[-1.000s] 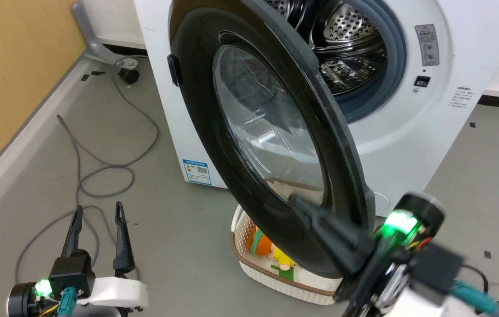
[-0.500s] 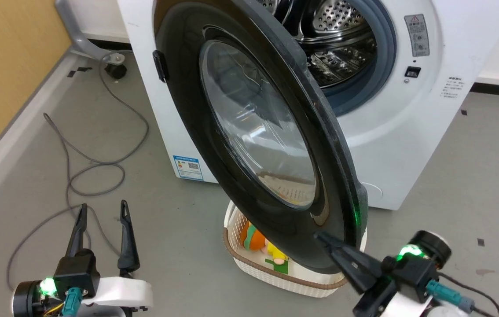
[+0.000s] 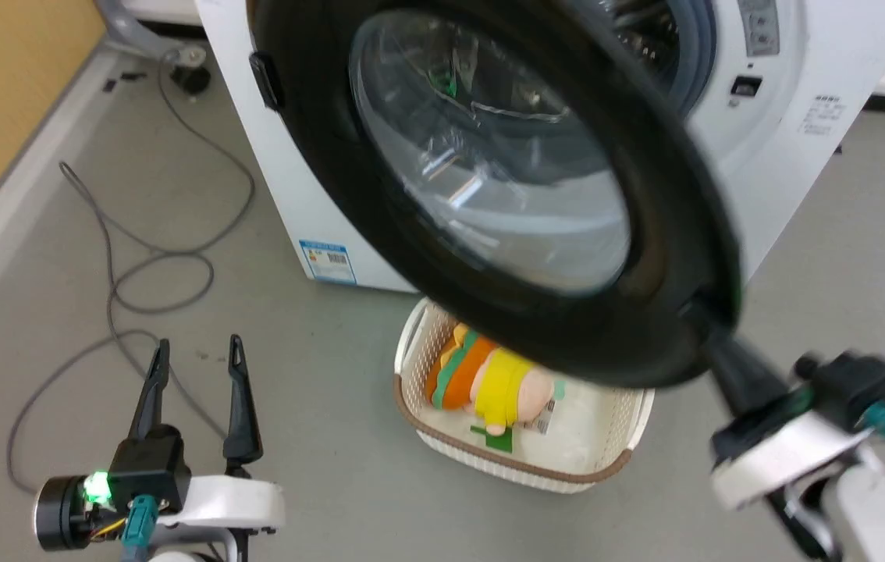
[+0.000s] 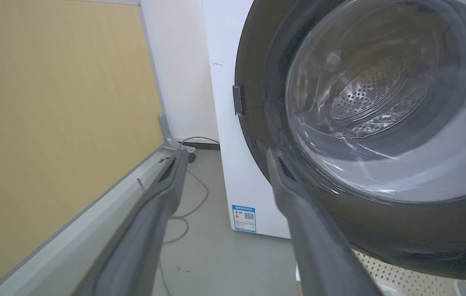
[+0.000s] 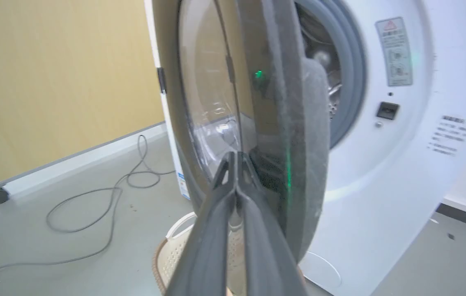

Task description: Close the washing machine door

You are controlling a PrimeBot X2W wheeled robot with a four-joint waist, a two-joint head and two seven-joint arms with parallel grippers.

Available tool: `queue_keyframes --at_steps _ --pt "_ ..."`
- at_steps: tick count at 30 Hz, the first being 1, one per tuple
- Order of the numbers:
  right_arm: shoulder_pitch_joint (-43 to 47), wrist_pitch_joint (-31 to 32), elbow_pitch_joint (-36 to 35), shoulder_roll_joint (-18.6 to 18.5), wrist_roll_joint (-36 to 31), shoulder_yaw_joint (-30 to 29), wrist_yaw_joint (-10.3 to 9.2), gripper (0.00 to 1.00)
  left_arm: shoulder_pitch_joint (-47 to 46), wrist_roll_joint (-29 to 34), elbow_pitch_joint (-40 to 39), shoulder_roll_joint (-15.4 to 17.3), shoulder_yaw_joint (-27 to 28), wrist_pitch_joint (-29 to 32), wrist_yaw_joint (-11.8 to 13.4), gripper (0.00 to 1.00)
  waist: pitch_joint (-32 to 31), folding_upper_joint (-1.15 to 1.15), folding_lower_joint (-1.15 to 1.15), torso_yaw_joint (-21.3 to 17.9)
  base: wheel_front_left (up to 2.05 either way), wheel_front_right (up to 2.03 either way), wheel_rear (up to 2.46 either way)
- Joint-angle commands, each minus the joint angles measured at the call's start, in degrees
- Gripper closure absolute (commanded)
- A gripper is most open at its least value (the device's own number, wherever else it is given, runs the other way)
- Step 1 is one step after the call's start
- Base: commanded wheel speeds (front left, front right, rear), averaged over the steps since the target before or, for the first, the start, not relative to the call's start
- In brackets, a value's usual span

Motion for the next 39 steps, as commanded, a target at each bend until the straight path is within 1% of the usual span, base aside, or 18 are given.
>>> queue_keyframes --at_steps 1,6,9,15,16,18,23,27,31,35,39 --pt "-1.8 -0.2 0.9 0.4 -0.6 -1.5 -0.11 1.0 -1.2 0.1 -0.2 -0.3 -0.1 -0.2 -0.1 0.0 1.4 0.0 0.0 0.0 0.0 0.0 0.0" --pt "-7.1 -0.2 5.2 1.5 -2.9 -7.2 -0.11 1.0 -3.3 -0.3 -0.5 -0.7 -0.7 -0.2 0.0 0.0 5.0 0.0 0.0 0.5 0.0 0.0 0.0" --pt "-11.0 -0.2 7.9 1.5 -4.0 -9.4 -0.11 1.0 -4.9 -0.7 -0.6 -0.9 -1.1 -0.2 0.0 0.0 7.3 0.0 0.0 0.9 0.0 0.0 0.0" --pt "-19.2 -0.2 13.3 0.4 -6.4 -12.9 -0.11 1.0 -7.9 -1.1 -1.0 -1.1 -1.9 -0.2 -0.2 0.0 11.6 0.0 0.0 2.2 0.0 0.0 0.0" --pt "-19.2 -0.2 13.3 0.4 -6.4 -12.9 -0.11 1.0 -7.9 -1.1 -1.0 -1.1 -1.9 -0.2 -0.2 0.0 11.6 0.0 0.0 2.2 0.0 0.0 0.0" --pt "-23.3 -0.2 16.3 -0.2 -7.7 -14.7 -0.11 1.0 -8.8 -1.3 -1.1 -1.2 -2.0 -0.2 -0.2 0.0 13.1 0.0 0.0 2.8 0.0 0.0 0.0" --pt "-28.9 -0.2 20.8 -0.7 -10.2 -18.1 -0.11 1.0 -9.5 -1.6 -1.1 -1.3 -2.4 -0.2 0.2 0.0 14.6 0.0 0.0 3.7 0.0 0.0 0.0" --pt "-31.4 -0.2 23.0 -0.8 -11.5 -19.2 -0.11 1.0 -9.7 -1.7 -1.0 -1.3 -2.5 -0.2 0.3 0.0 14.9 0.0 0.0 4.1 0.0 0.0 0.0" --pt "-33.5 -0.2 25.1 -0.7 -14.3 -21.0 -0.11 1.0 -9.7 -1.8 -1.1 -1.3 -2.4 -0.2 0.5 0.0 15.2 0.0 0.0 4.3 0.0 0.0 0.0" --pt "-35.0 -0.2 27.1 0.2 -17.4 -23.3 -0.11 1.0 -9.9 -1.9 -1.2 -1.4 -2.3 -0.2 0.7 0.0 15.3 0.0 0.0 4.3 0.0 0.0 0.0" --pt "-35.7 -0.2 27.9 1.7 -19.4 -24.3 -0.11 1.0 -10.0 -1.9 -1.1 -1.4 -2.2 -0.2 0.9 0.0 15.1 0.0 0.0 4.0 0.0 0.0 0.0"
